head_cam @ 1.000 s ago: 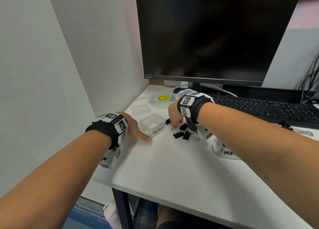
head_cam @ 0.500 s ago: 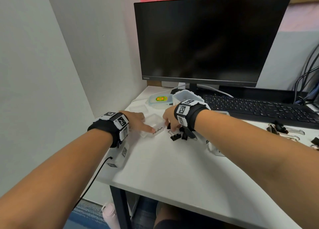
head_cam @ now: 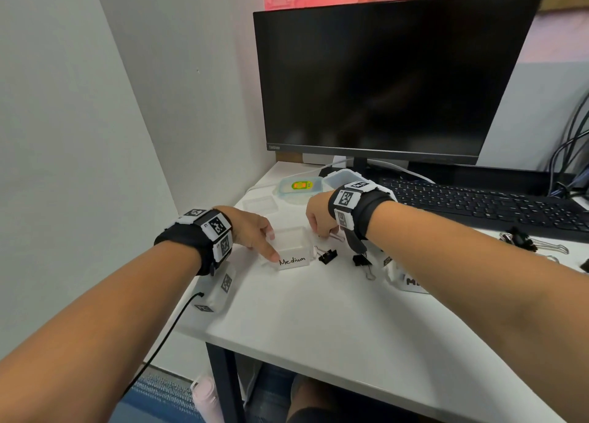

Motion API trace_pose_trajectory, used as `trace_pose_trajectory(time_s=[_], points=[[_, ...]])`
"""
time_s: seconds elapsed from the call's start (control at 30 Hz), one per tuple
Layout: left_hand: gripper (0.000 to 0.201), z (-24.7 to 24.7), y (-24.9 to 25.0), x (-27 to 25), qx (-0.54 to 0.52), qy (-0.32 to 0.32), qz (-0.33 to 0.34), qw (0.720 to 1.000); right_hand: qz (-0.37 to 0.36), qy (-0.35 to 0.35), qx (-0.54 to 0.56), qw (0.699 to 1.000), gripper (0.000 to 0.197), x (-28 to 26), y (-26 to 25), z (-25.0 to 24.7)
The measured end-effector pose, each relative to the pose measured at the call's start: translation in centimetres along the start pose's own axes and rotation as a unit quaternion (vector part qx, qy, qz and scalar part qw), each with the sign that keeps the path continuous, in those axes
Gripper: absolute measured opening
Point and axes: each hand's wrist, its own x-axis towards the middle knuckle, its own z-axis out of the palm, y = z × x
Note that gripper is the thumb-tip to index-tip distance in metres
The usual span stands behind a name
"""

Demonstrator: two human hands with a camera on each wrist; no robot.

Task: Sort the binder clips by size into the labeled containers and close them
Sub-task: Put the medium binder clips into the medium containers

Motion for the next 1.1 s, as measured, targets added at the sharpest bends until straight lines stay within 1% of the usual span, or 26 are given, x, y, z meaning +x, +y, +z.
trace_pose_trajectory(time_s=[0.07,0.13,0.23,0.3,0.43,0.53,0.63,0.73,0.83,1.1], points=[[0.055,0.1,0.0,0.1,0.013,0.005,0.001,1.000,-0.001,0.014,0.011,1.000,0.020,-1.0,0.0,-0.9],[0.055,0.2,0.0,0.2,0.019,0.007,-0.001,1.000,-0.003,0.049,0.031,0.998,0.028,-2.1,-0.2,-1.6],[0.058,0.5,-0.1,0.3,0.009,0.009,-0.004,1.000,-0.023,0.078,0.069,0.994,0.032,-2.6,-0.2,-2.1],[0.059,0.8,-0.1,0.3,0.000,0.009,-0.007,1.000,-0.031,0.081,0.091,0.992,0.033,-2.7,-0.4,-2.2],[0.072,1.3,0.2,-0.1,-0.003,0.022,-0.002,1.000,-0.060,0.092,0.143,0.984,0.031,-3.6,-0.7,-1.9],[0.070,1.7,0.6,-0.3,0.004,0.026,0.006,1.000,-0.074,0.079,0.173,0.979,0.030,-4.3,-0.9,-1.4],[0.078,2.0,1.1,-0.5,0.009,0.018,0.015,1.000,-0.081,0.068,0.150,0.983,0.032,-5.1,-1.3,-0.9],[0.081,2.1,1.3,-0.6,0.012,0.008,0.023,1.000,-0.089,0.057,0.118,0.987,0.036,-5.6,-1.5,-0.5],[0.083,2.2,1.1,-0.5,0.013,0.005,0.028,1.000,-0.100,0.049,0.113,0.987,0.037,-5.8,-1.5,0.0],[0.076,2.2,1.2,-0.3,0.011,-0.005,0.029,1.000,-0.105,0.036,0.106,0.988,0.040,-5.9,-1.3,0.7]])
